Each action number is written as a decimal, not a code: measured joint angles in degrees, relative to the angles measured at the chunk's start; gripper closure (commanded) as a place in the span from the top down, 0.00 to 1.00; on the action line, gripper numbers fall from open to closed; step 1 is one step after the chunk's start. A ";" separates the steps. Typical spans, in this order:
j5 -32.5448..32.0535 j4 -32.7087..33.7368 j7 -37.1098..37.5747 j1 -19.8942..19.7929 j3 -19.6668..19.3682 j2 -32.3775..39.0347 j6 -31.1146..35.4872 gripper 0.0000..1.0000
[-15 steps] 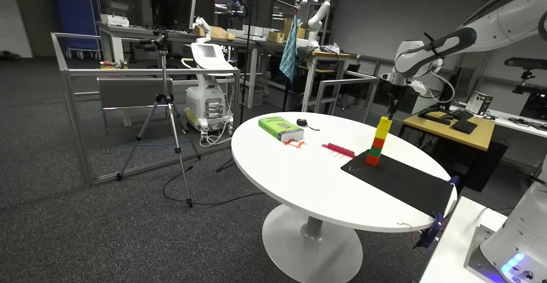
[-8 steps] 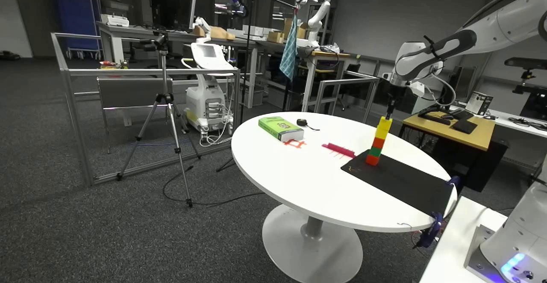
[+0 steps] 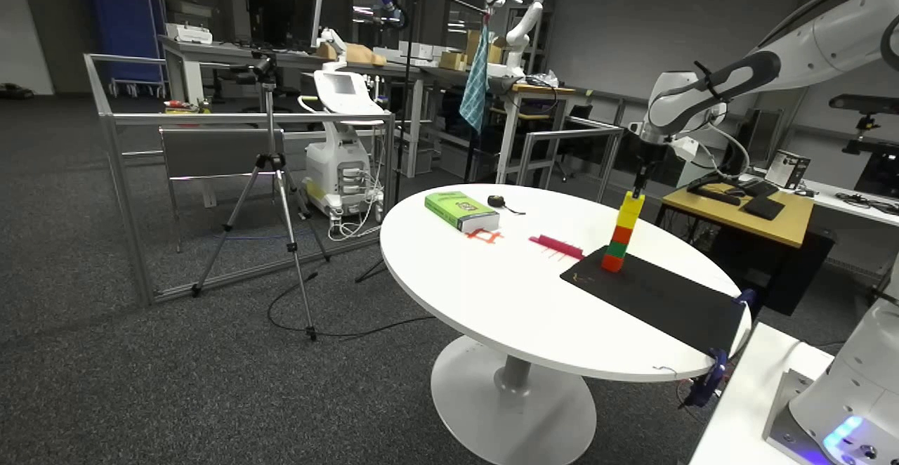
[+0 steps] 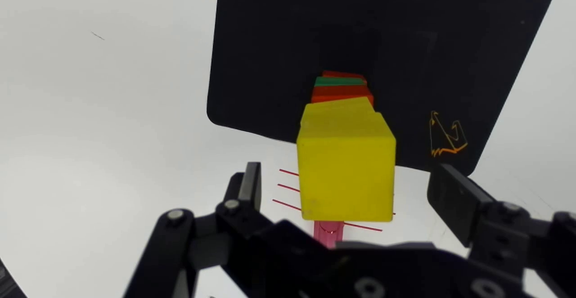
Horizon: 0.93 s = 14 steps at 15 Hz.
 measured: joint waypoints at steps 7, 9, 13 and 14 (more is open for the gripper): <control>0.00 1.67 2.86 0.00 0.00 2.72 -0.03 0.67; 0.00 2.22 2.98 -0.01 0.00 3.49 -0.03 0.51; -0.01 3.33 3.01 -0.01 0.01 4.41 -0.04 0.31; -0.01 3.43 3.04 -0.01 0.01 4.42 -0.05 0.31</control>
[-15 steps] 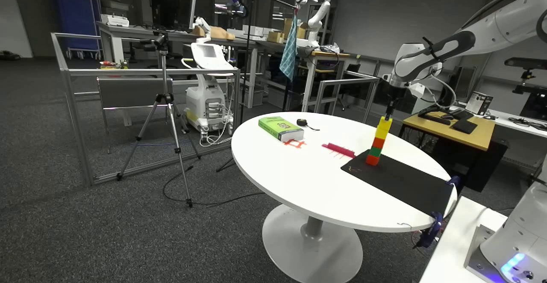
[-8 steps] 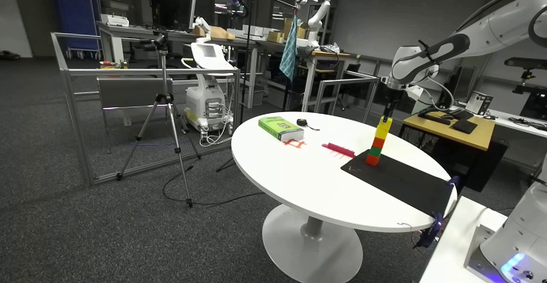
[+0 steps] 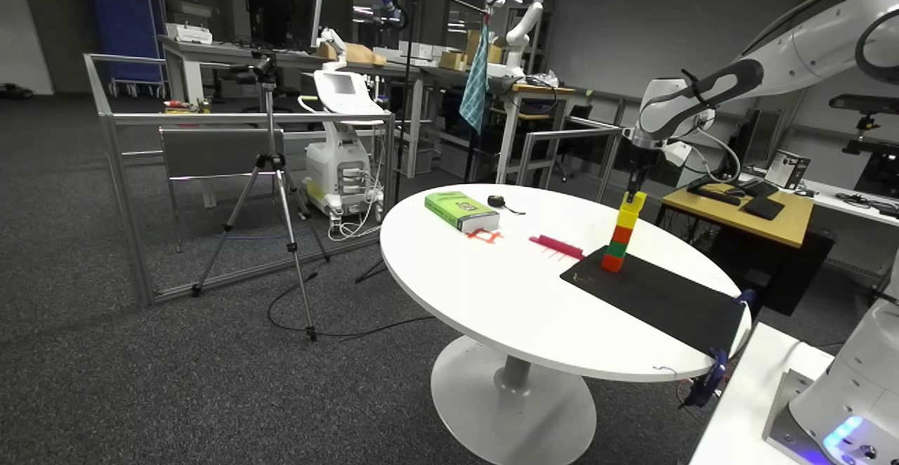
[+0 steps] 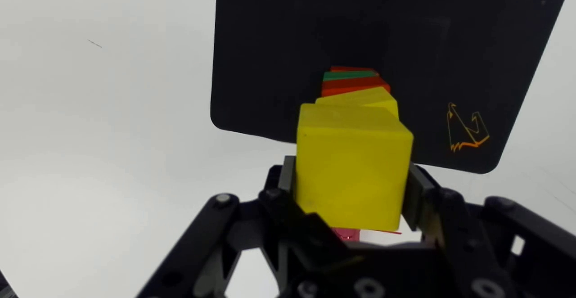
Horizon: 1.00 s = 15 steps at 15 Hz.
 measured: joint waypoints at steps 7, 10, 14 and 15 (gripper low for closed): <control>0.00 -0.94 3.27 0.00 -0.01 -2.46 -0.54 0.31; -0.44 -4.06 7.08 0.01 -0.15 -7.03 -2.26 0.31; -3.71 -9.79 11.37 0.18 -0.18 -14.02 -5.10 0.31; -5.38 -11.51 12.29 0.33 -0.14 -15.68 -5.64 0.31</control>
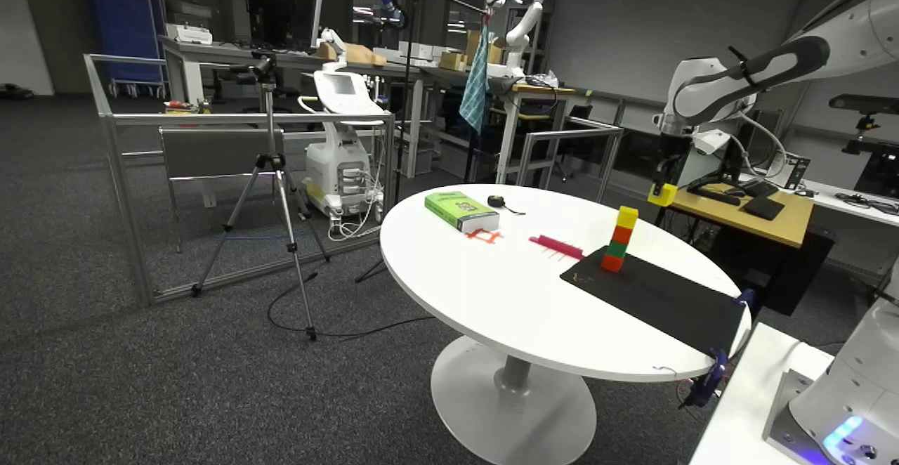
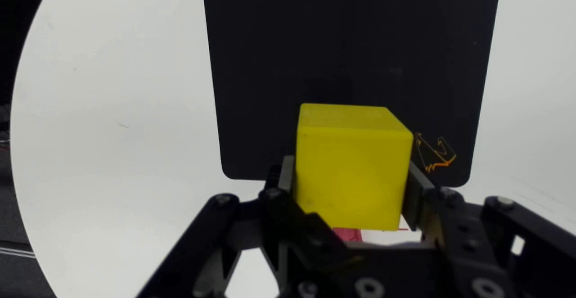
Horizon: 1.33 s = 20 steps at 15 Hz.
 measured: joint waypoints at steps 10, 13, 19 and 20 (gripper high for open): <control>-8.76 -11.46 3.80 1.78 1.62 -8.39 -1.21 0.56; -8.76 -11.38 3.80 1.78 1.47 -8.20 -1.20 0.31; -8.76 -14.79 4.03 1.93 1.50 -7.04 1.31 0.31; -9.00 -16.38 4.35 1.97 1.55 -6.50 2.97 0.31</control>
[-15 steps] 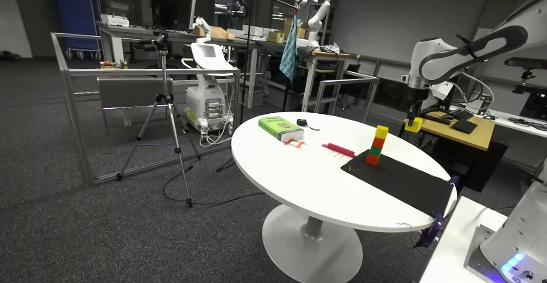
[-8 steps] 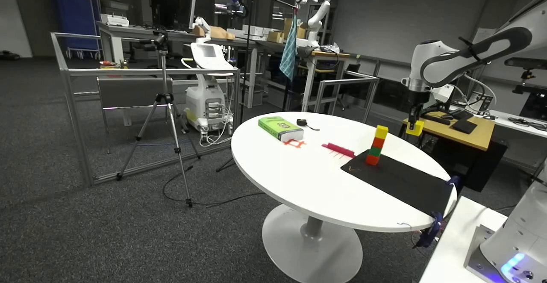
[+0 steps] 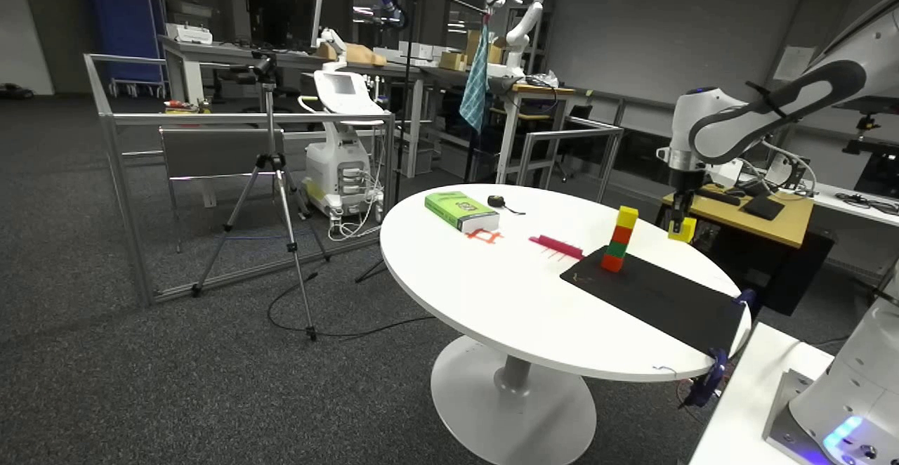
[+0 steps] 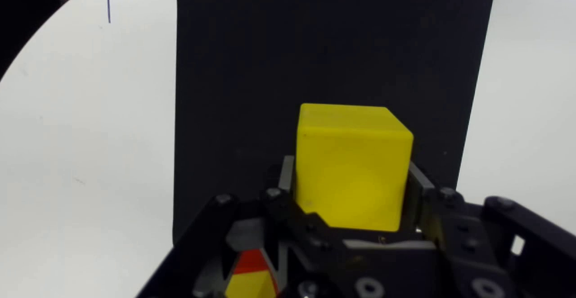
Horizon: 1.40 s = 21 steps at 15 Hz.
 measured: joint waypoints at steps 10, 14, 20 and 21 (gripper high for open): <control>-5.67 -10.56 5.54 0.20 1.13 5.70 13.28 0.31; -5.66 -12.24 5.50 0.20 1.13 6.03 14.46 0.56; -4.33 -12.41 5.51 0.21 1.13 6.55 17.51 0.31; -3.68 -12.57 5.55 0.22 1.12 7.14 20.09 0.31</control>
